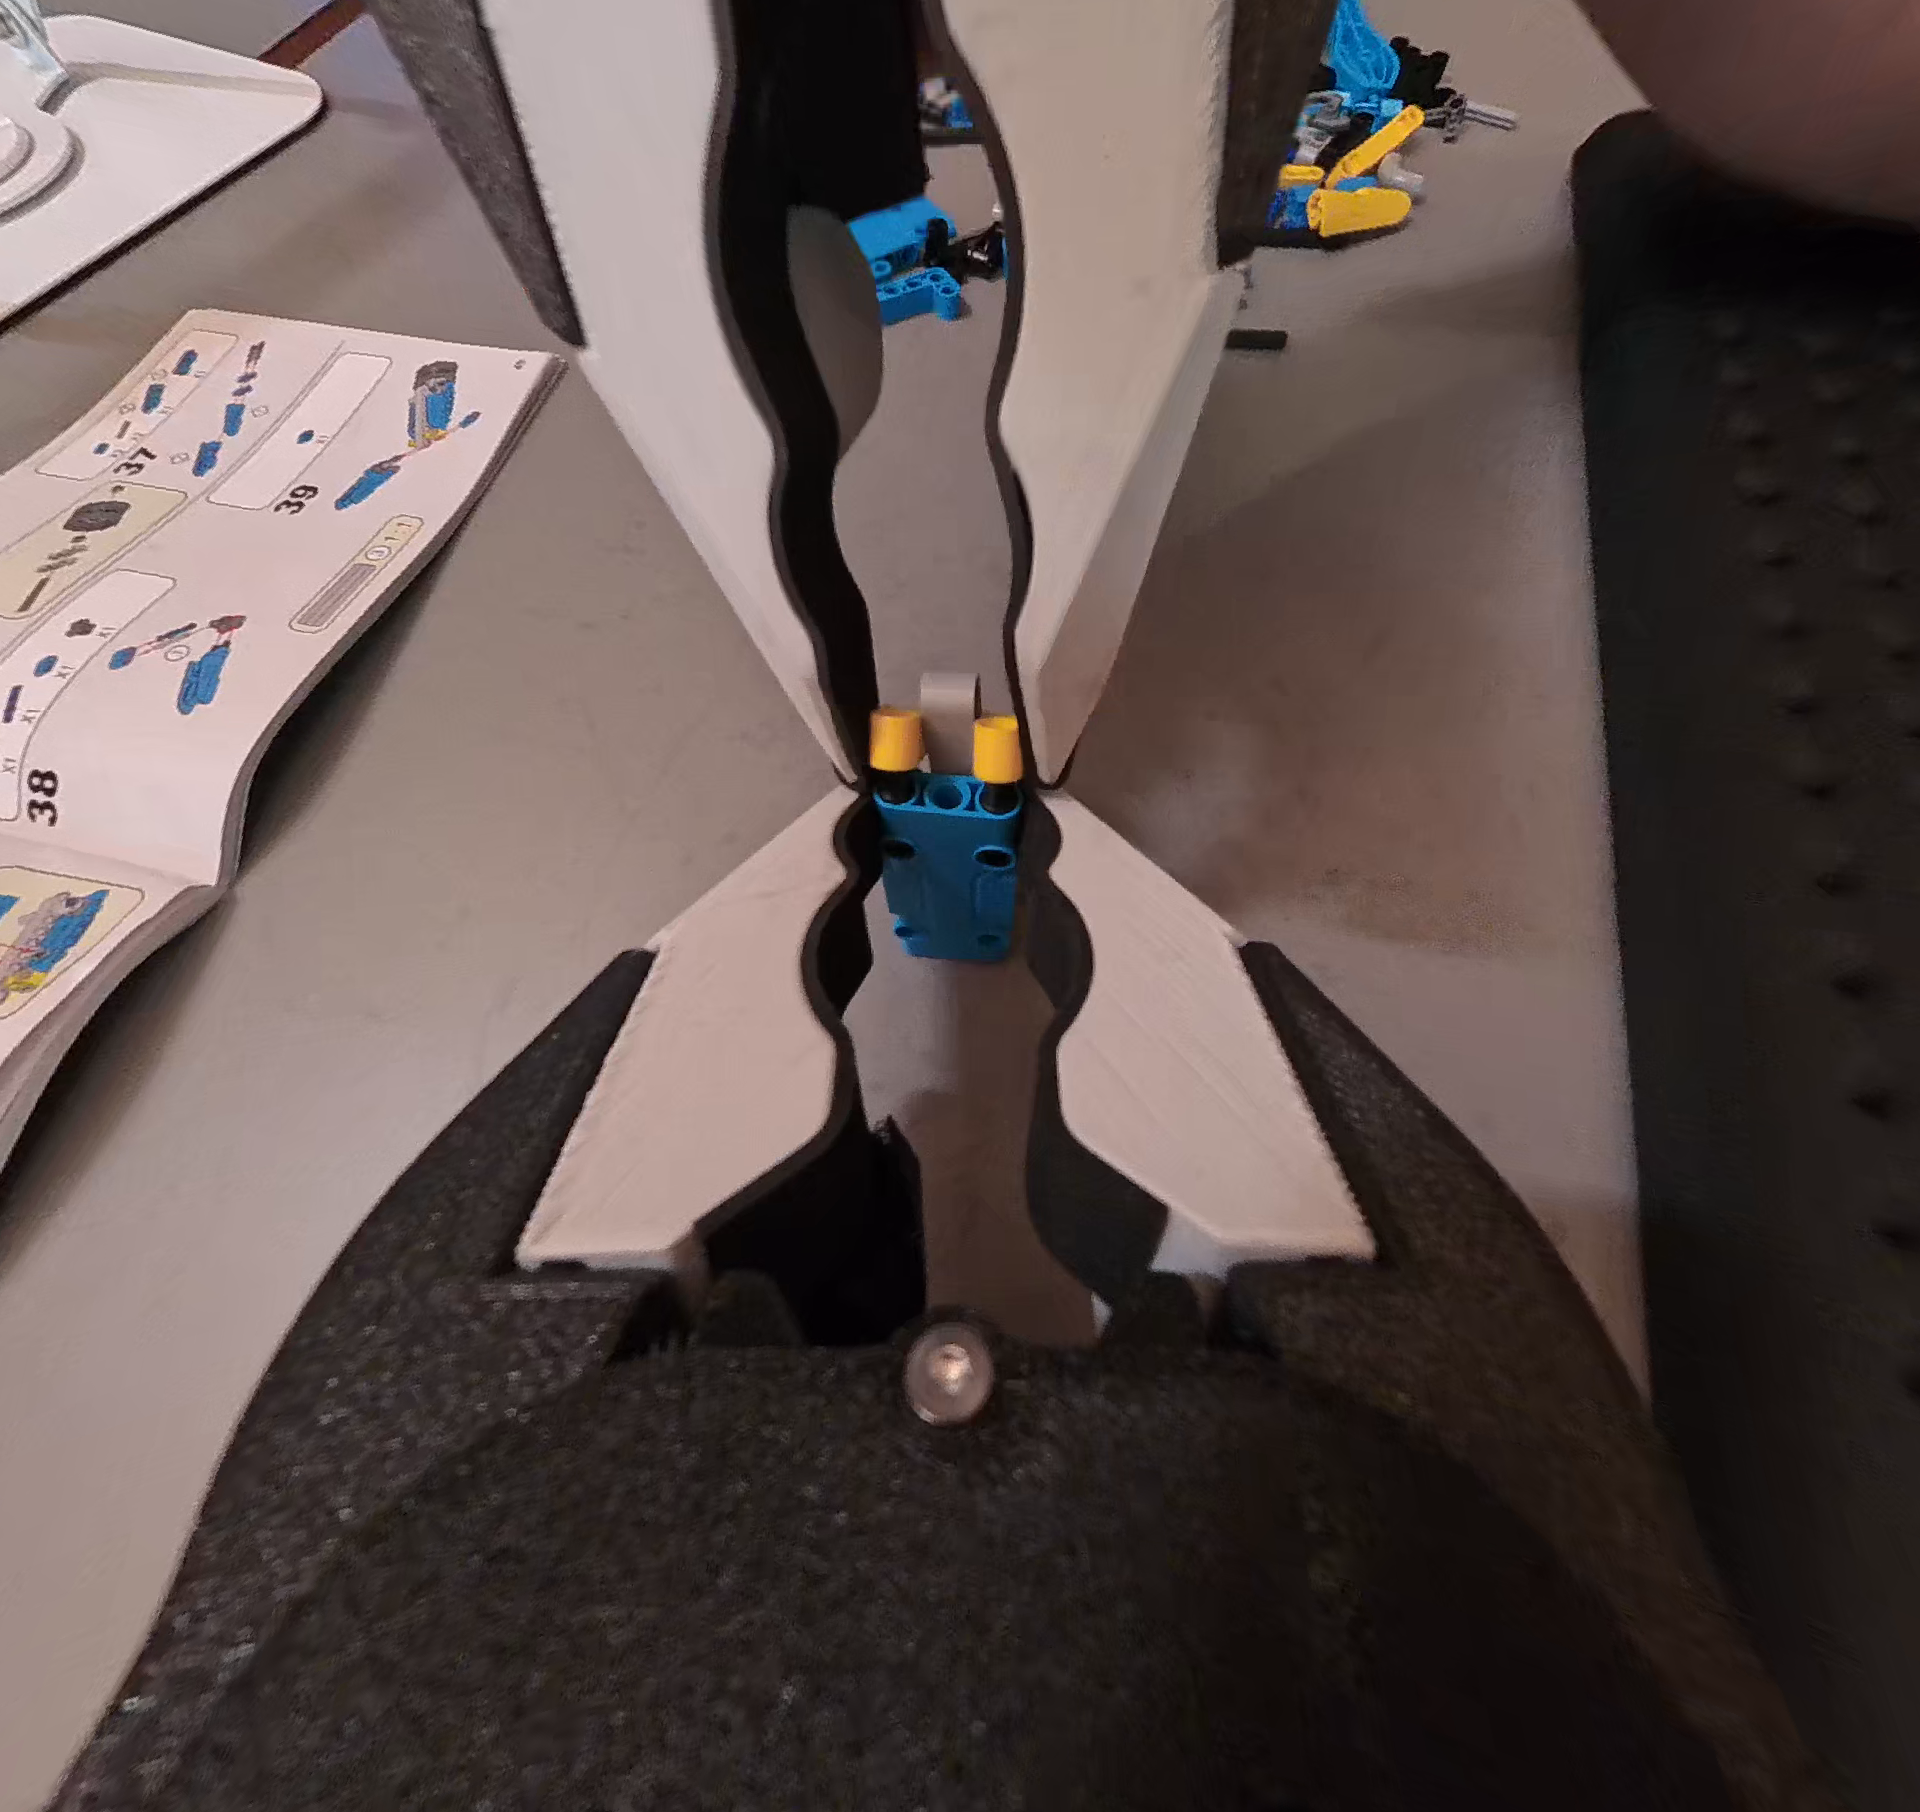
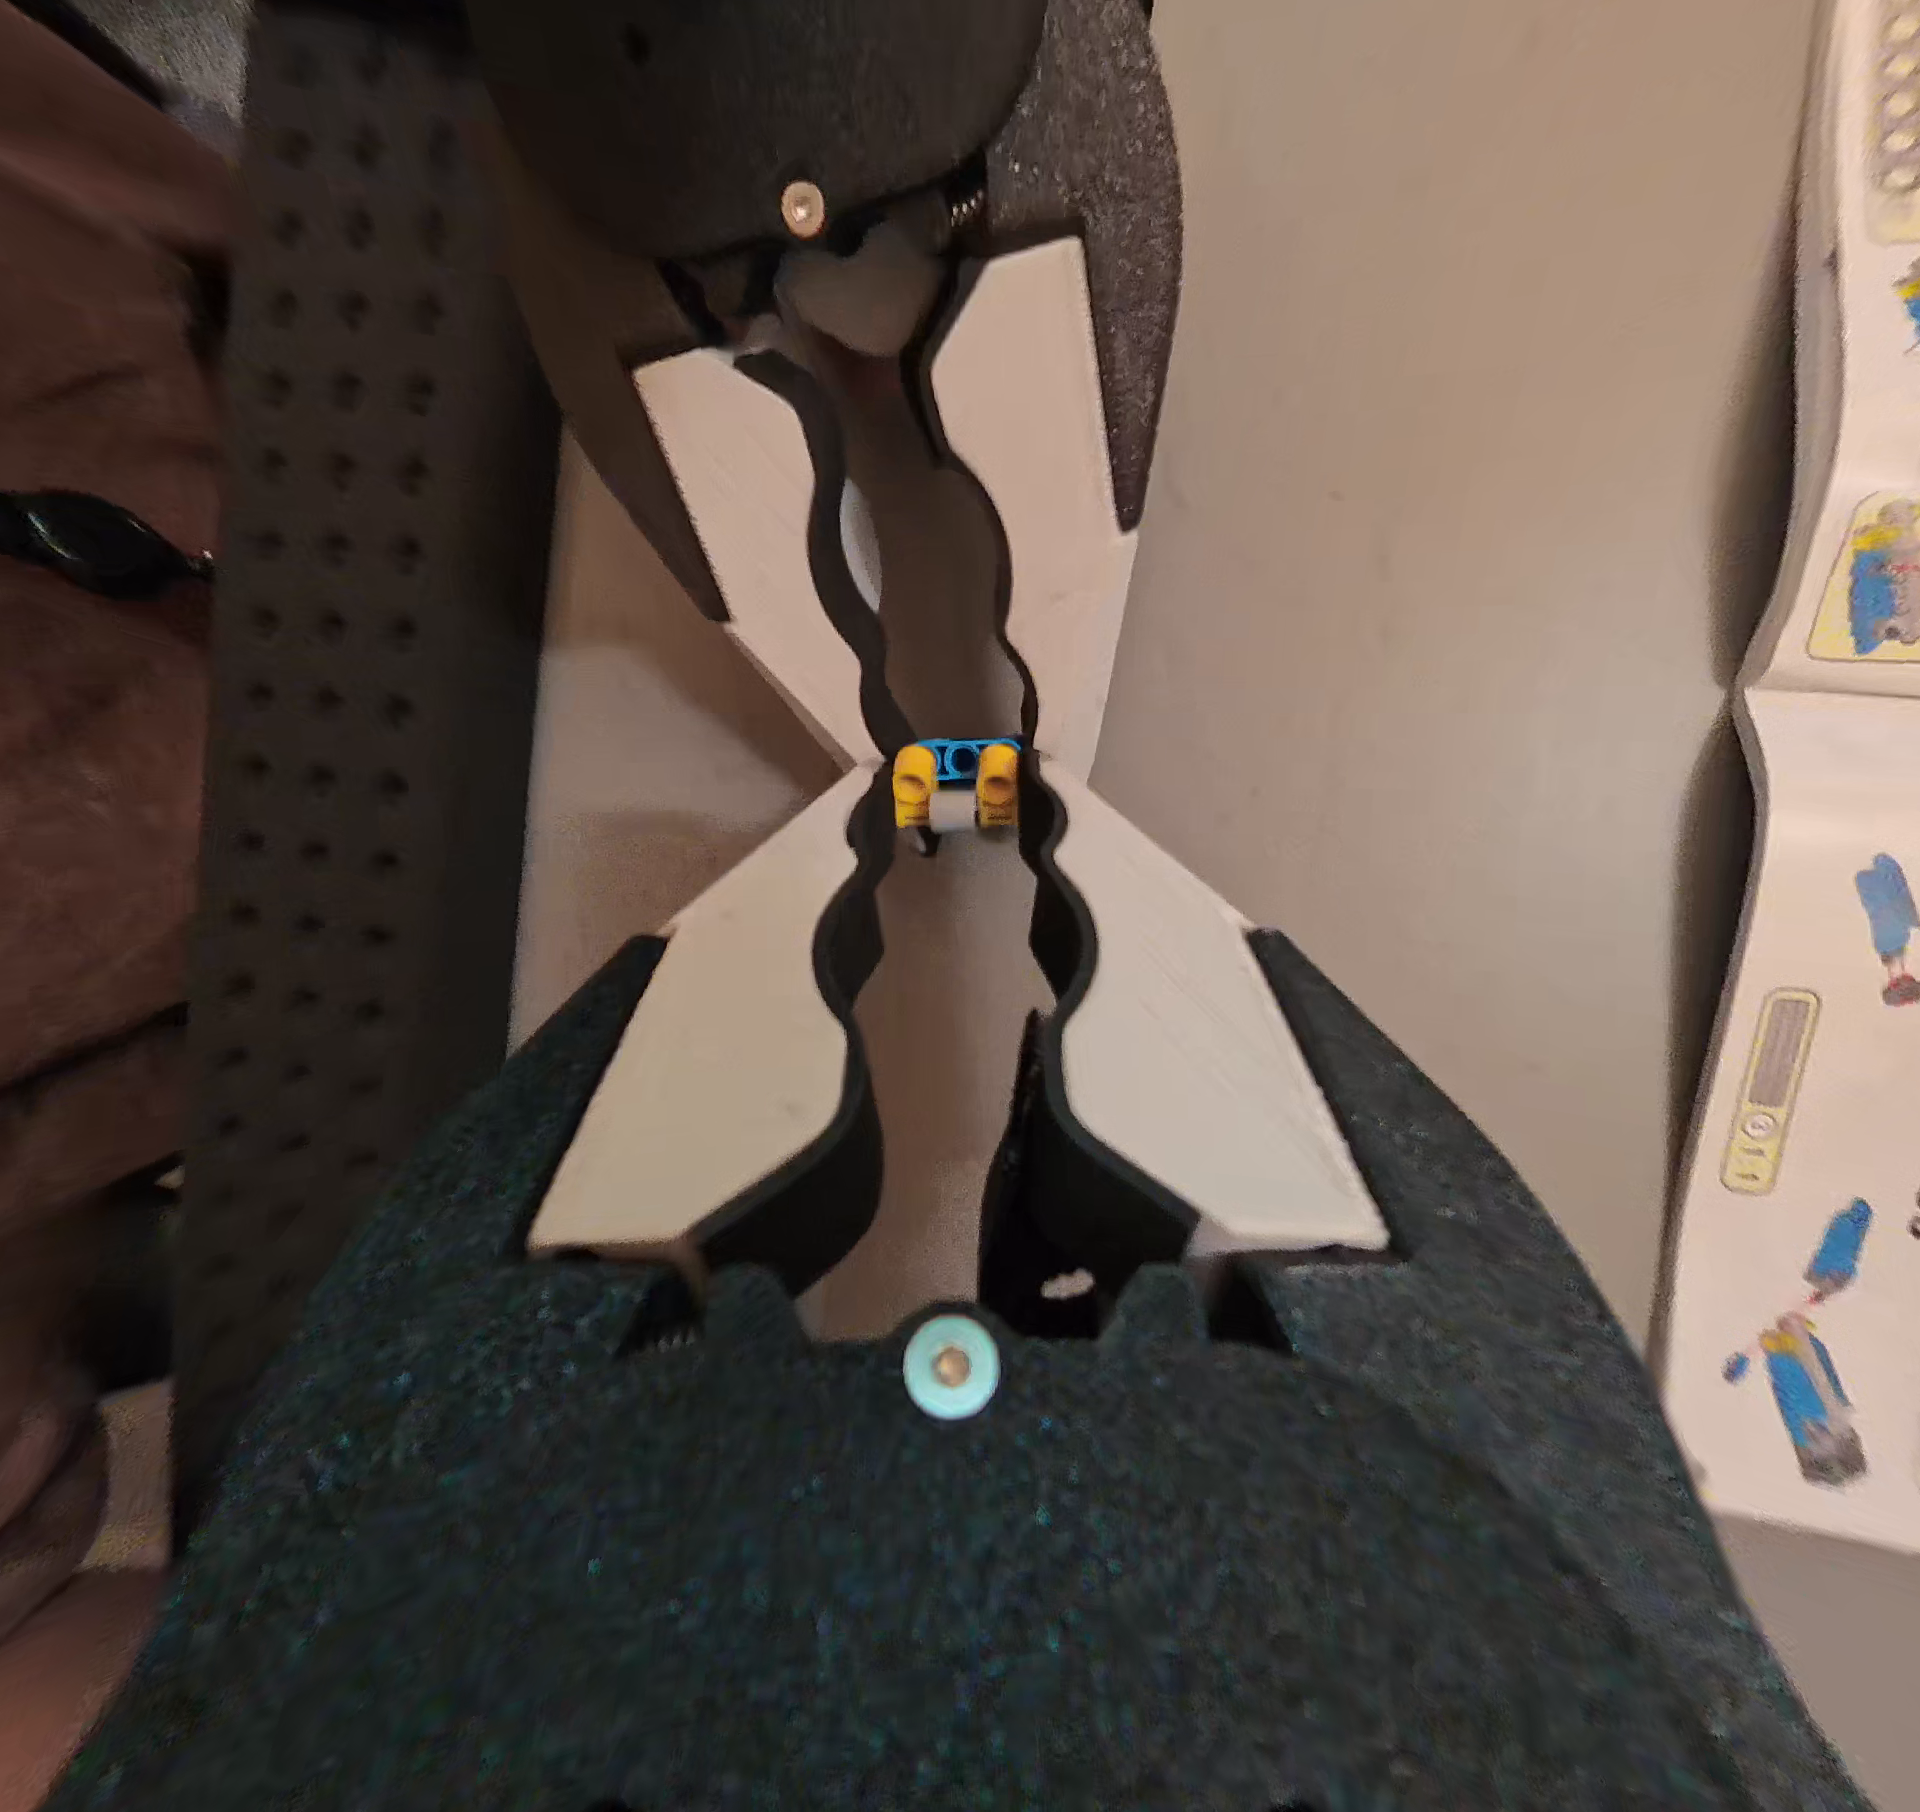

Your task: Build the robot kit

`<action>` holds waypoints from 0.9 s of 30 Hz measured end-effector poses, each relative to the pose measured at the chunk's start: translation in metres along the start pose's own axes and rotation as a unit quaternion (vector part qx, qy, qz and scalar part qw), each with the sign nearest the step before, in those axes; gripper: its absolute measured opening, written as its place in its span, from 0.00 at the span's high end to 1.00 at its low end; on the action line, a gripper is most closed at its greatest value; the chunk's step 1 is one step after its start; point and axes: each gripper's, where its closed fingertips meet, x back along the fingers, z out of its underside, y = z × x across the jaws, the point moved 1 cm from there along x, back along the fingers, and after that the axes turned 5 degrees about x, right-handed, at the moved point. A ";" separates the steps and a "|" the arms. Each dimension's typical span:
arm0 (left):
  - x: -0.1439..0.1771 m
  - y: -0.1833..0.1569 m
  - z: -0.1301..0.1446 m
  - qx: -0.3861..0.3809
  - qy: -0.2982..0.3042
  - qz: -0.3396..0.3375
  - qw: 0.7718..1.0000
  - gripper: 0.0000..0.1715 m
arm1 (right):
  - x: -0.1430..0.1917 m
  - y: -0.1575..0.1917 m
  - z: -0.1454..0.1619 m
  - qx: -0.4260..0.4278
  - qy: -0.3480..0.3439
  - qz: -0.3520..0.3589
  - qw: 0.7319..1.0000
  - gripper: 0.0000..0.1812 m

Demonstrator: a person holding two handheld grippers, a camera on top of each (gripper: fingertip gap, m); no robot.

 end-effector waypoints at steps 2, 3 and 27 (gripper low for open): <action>0.000 0.000 0.000 0.007 0.000 0.005 1.000 0.87 | 0.000 0.000 0.000 -0.004 0.060 -0.001 0.998 0.87; 0.000 0.001 0.000 0.013 0.000 0.009 1.000 0.87 | 0.000 -0.001 0.000 -0.017 0.085 -0.006 0.996 0.87; 0.000 0.000 0.002 0.007 0.005 0.012 1.000 0.85 | 0.016 -0.001 0.012 -0.036 -0.085 0.042 0.995 0.87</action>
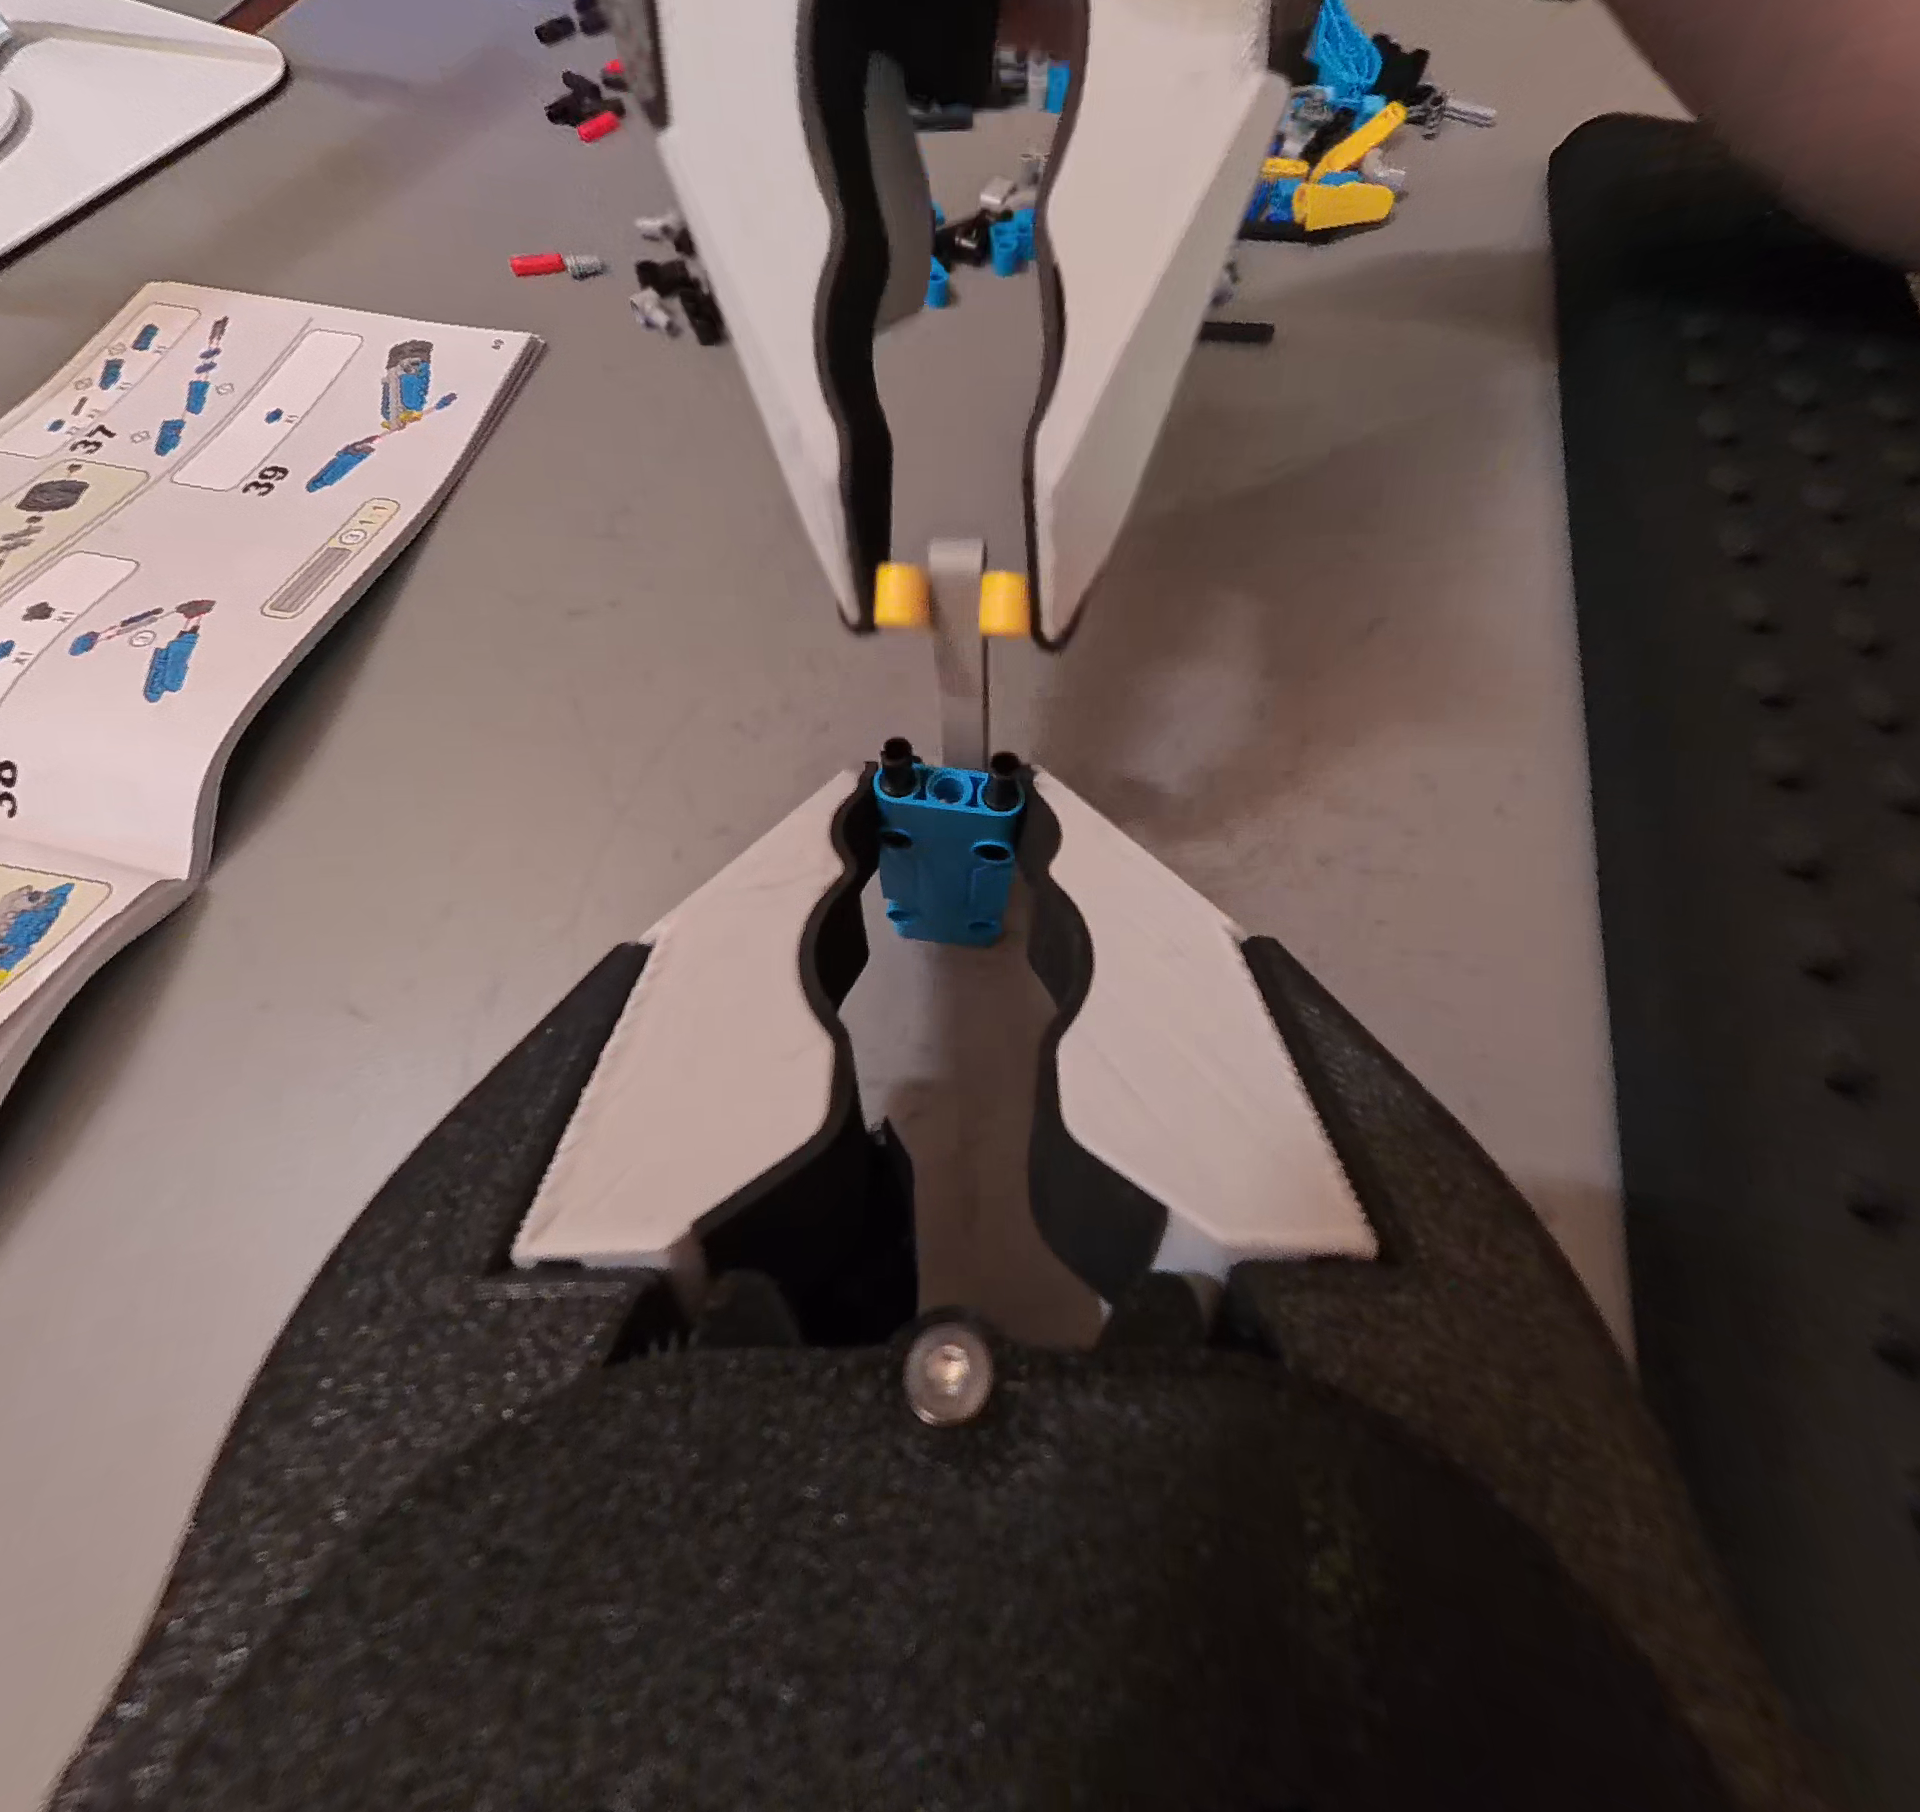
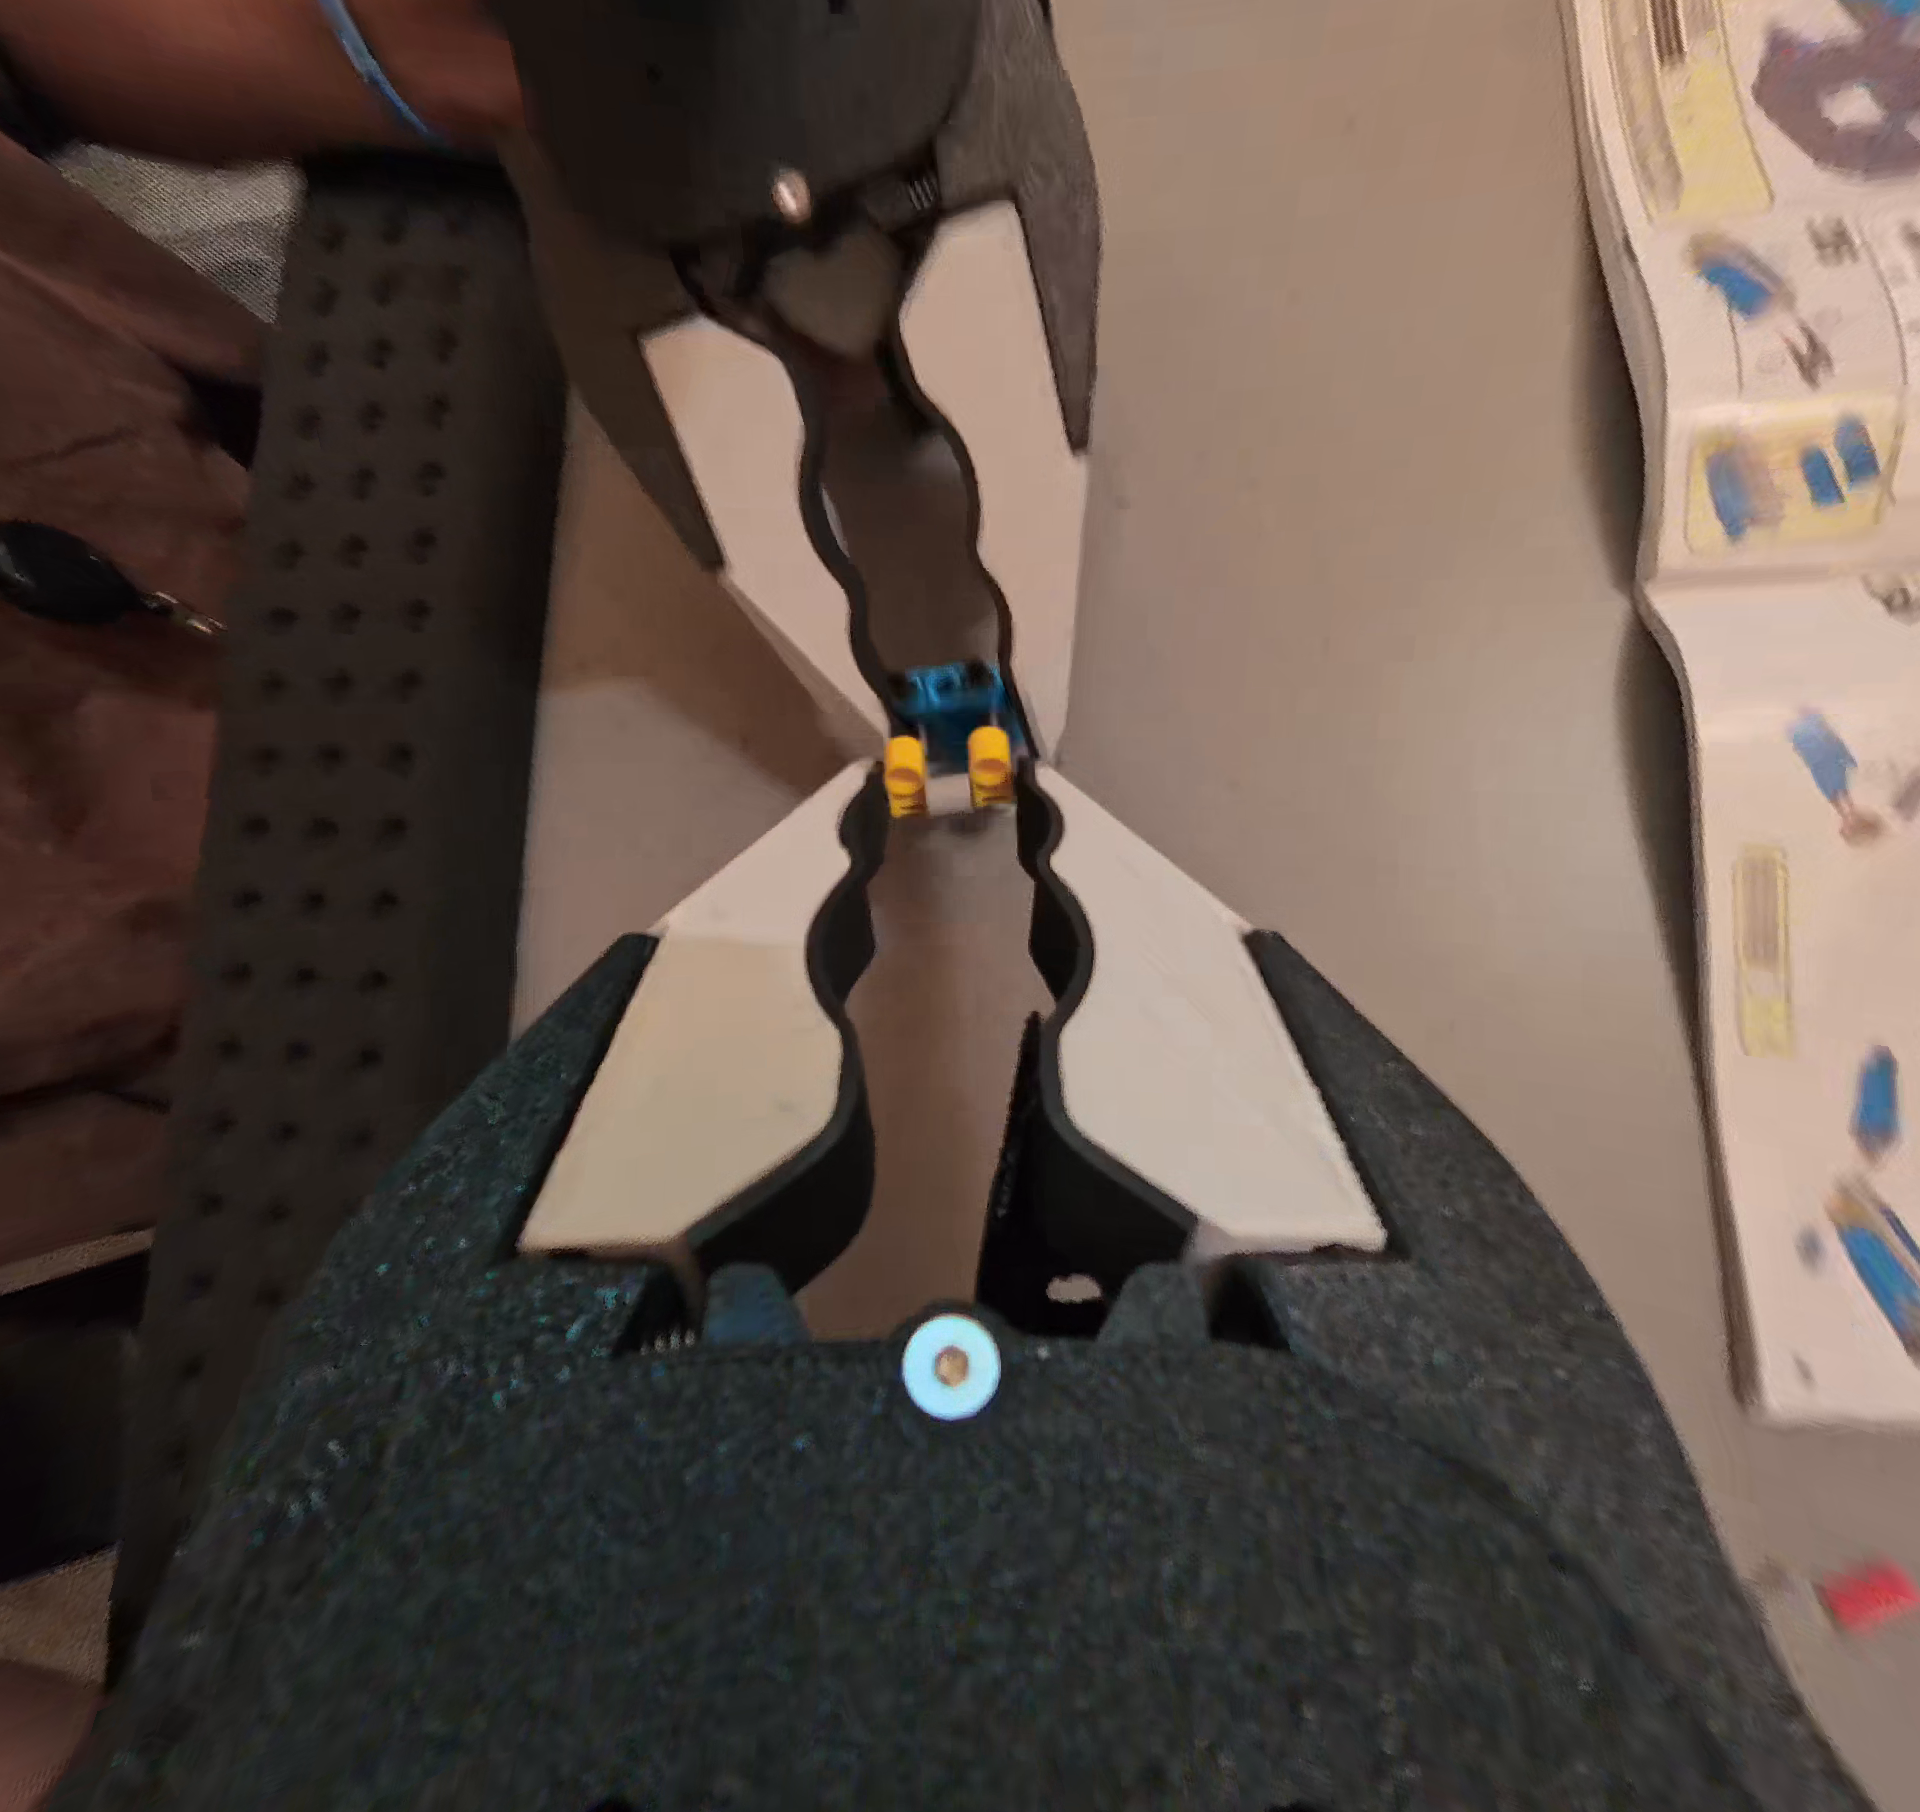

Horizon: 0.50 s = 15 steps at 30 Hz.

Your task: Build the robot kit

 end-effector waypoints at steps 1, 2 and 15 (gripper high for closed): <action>0.000 0.000 0.000 0.000 0.000 0.001 1.000 0.85 | 0.005 -0.003 0.010 -0.006 0.037 0.020 0.999 0.87; 0.000 0.000 0.000 0.001 0.000 0.003 1.000 0.85 | 0.009 -0.004 0.020 -0.013 0.078 0.032 0.996 0.87; -0.008 -0.005 0.018 -0.025 0.061 0.002 0.998 0.85 | -0.024 0.000 0.022 0.047 0.096 0.037 0.994 0.87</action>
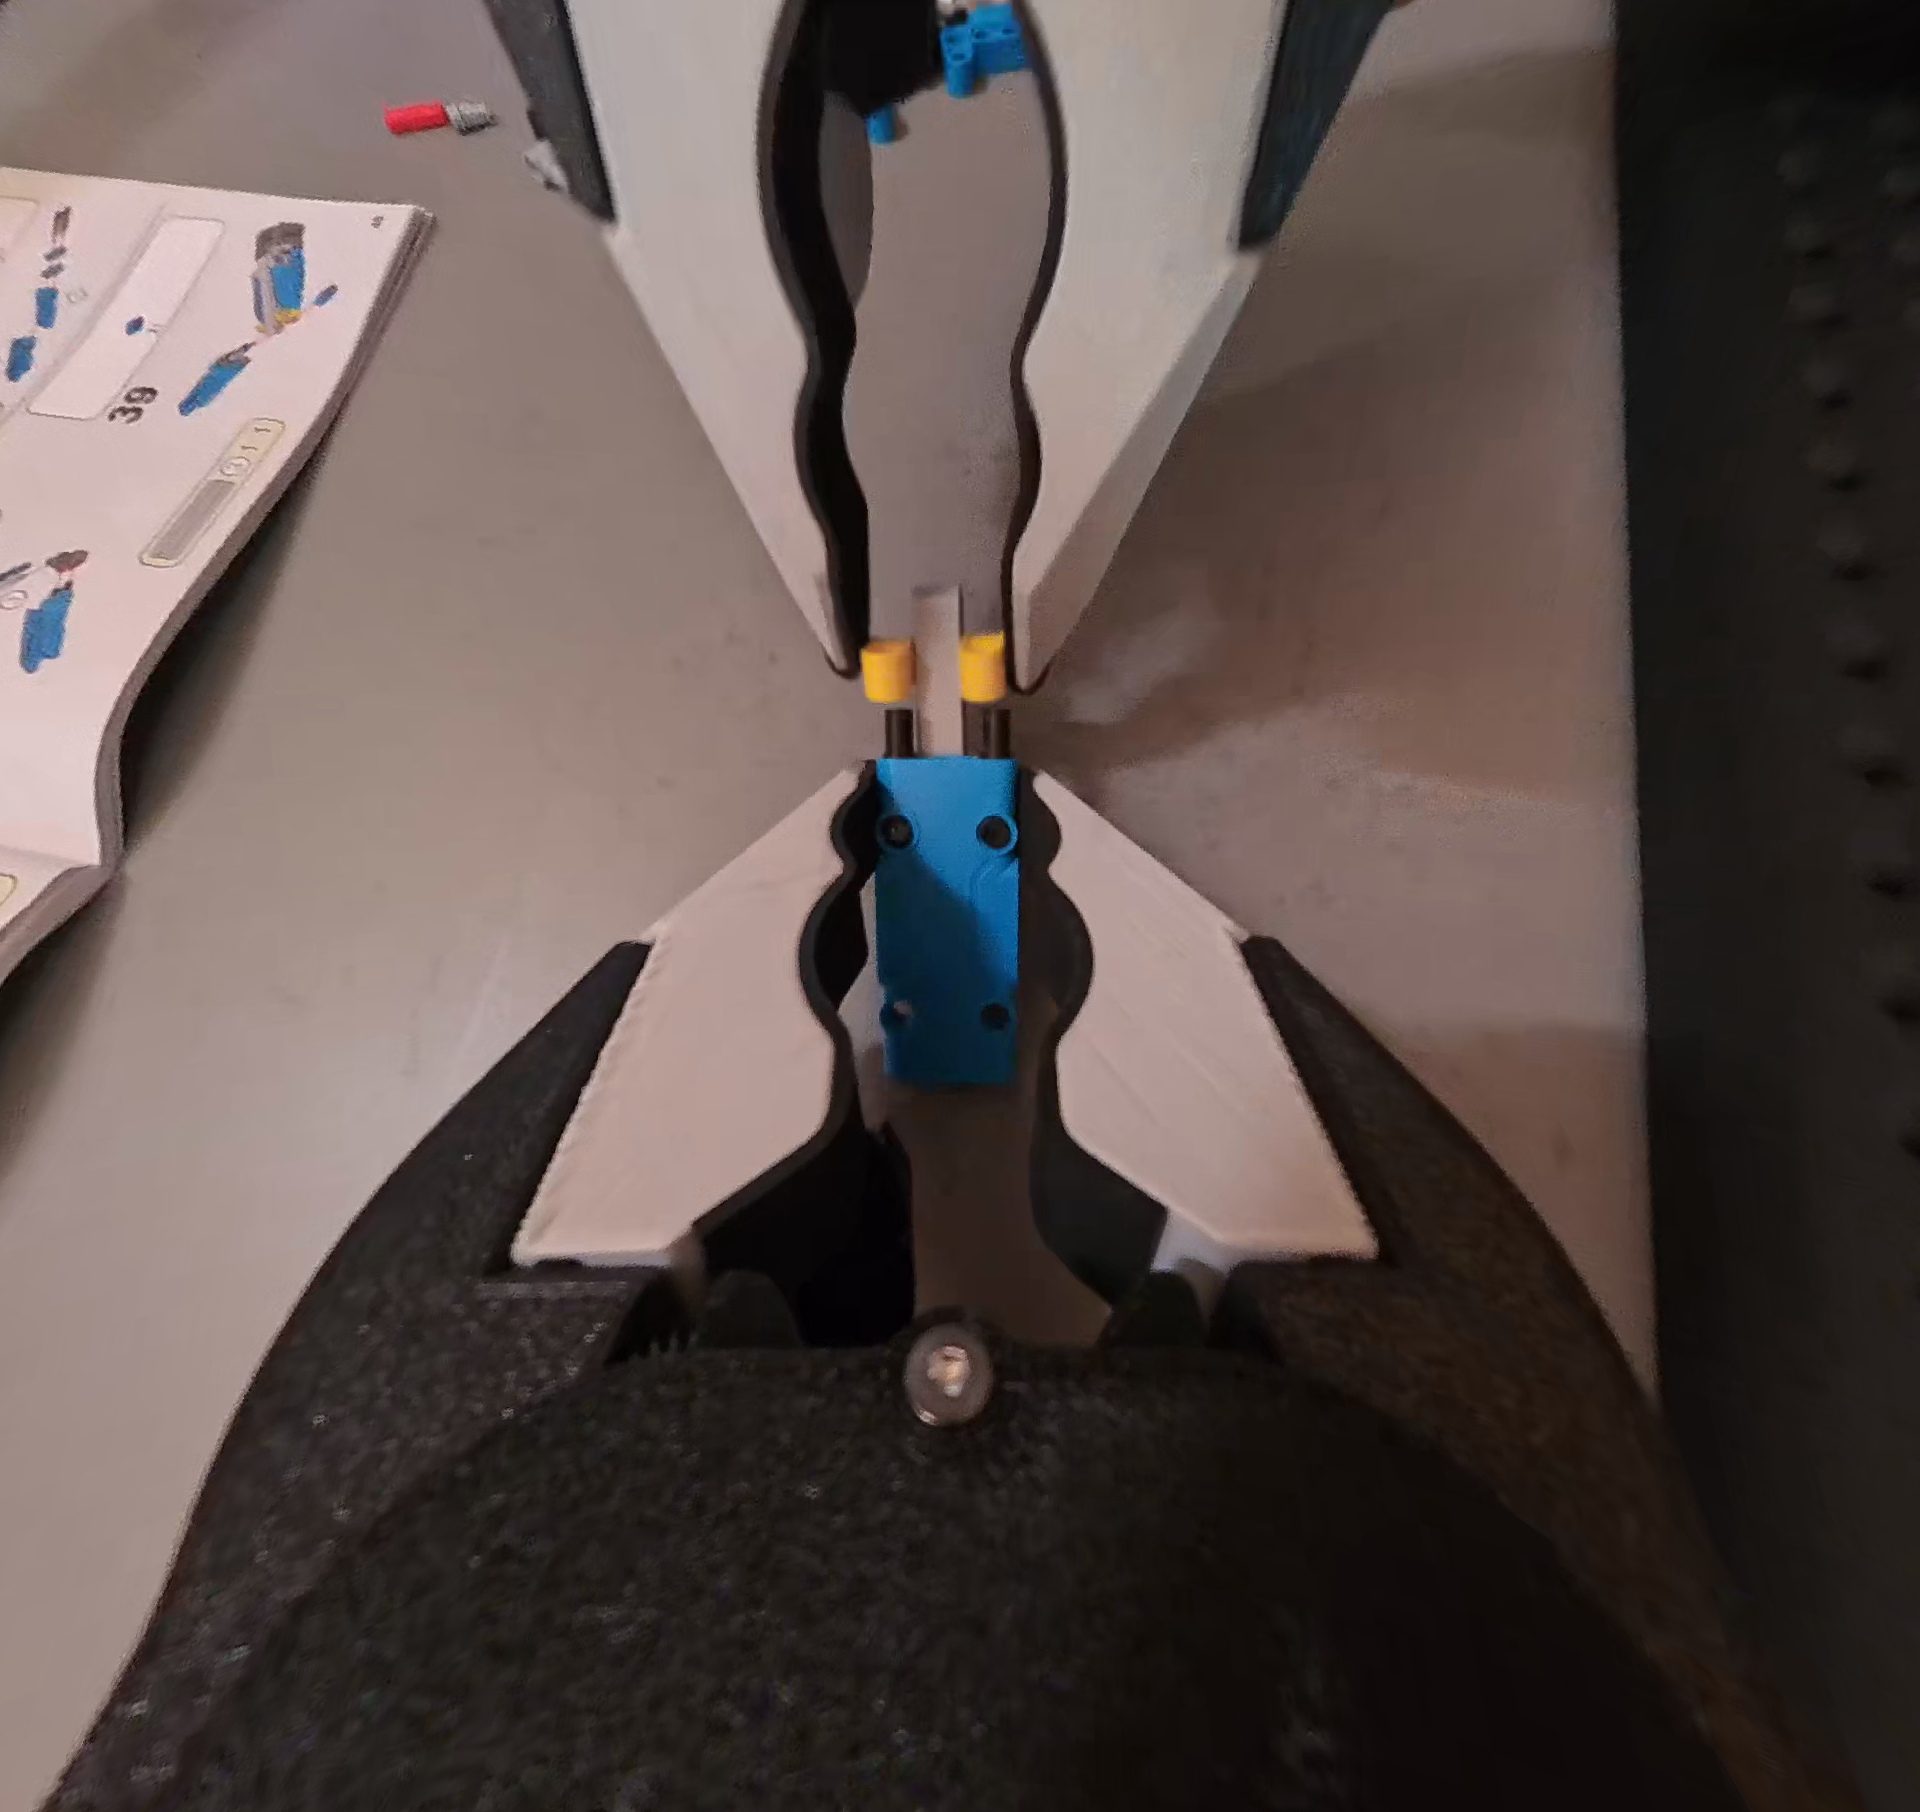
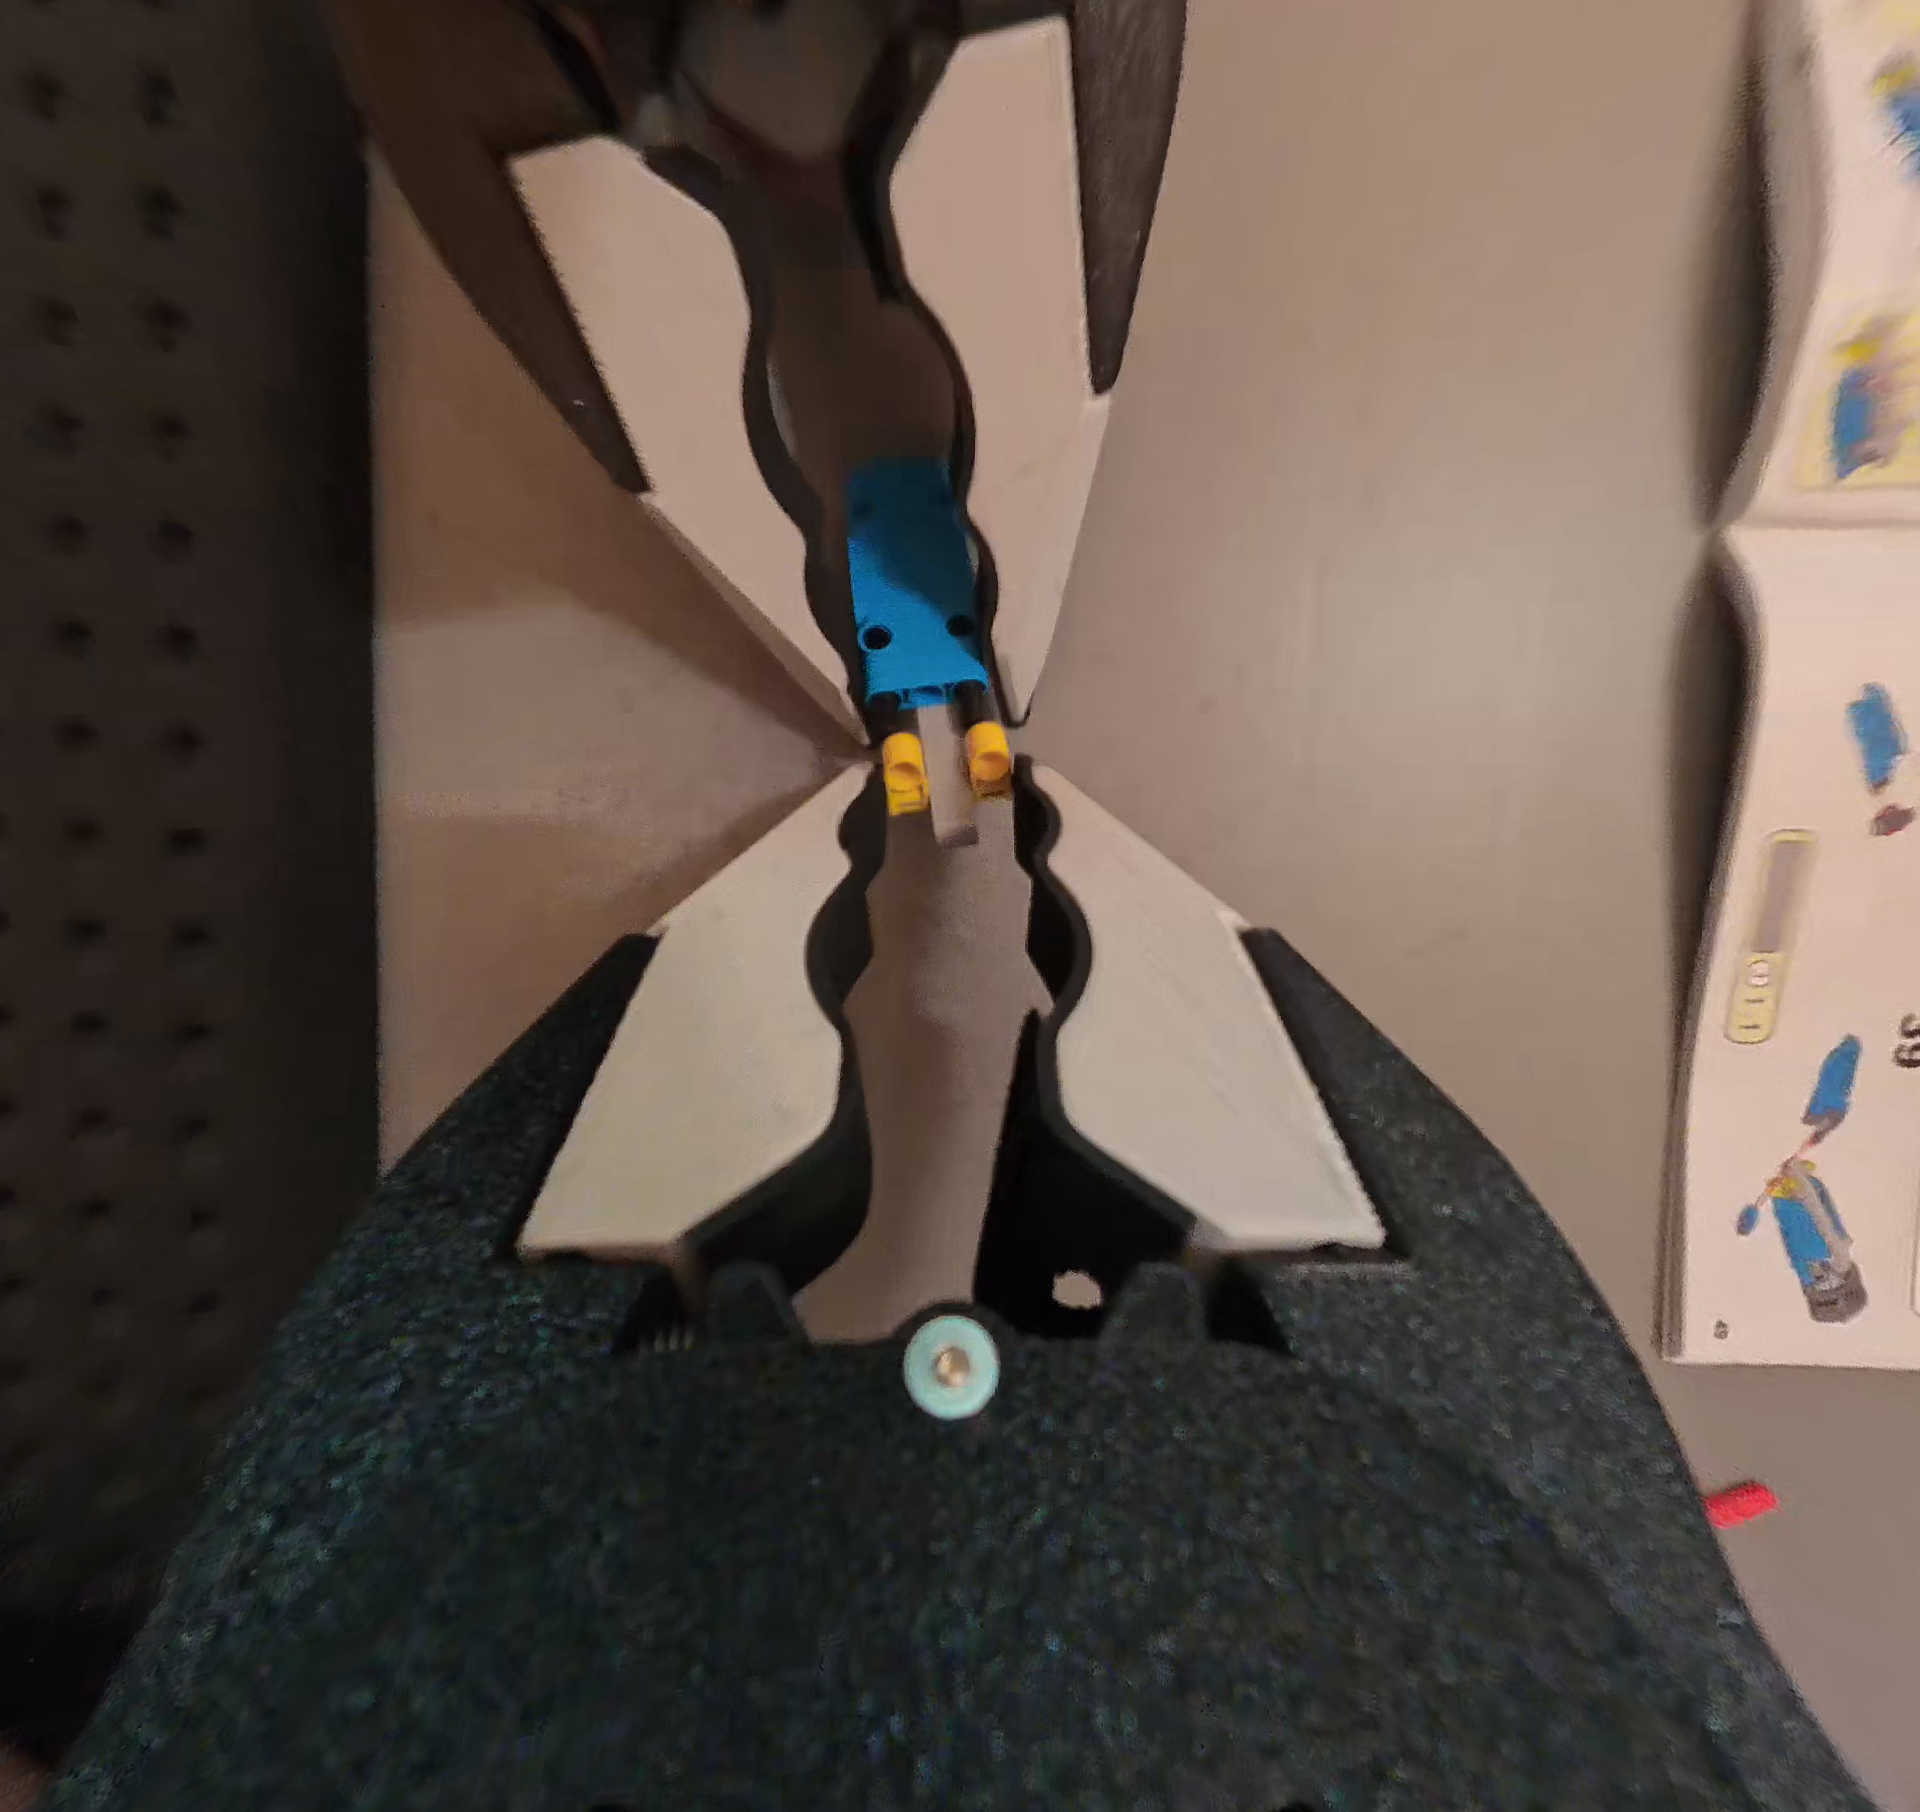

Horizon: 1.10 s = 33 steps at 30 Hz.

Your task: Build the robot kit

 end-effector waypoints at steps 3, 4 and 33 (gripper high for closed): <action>0.001 -0.001 -0.001 0.002 -0.004 0.007 1.000 0.85 | 0.012 0.002 -0.004 -0.025 -0.061 0.004 0.998 0.87; 0.002 -0.002 -0.004 -0.004 -0.014 0.007 1.000 0.85 | 0.017 0.004 -0.009 -0.028 -0.086 0.009 0.996 0.87; 0.020 -0.007 -0.033 -0.033 -0.116 -0.013 0.993 0.86 | 0.033 0.009 -0.019 -0.040 -0.175 0.022 0.983 0.87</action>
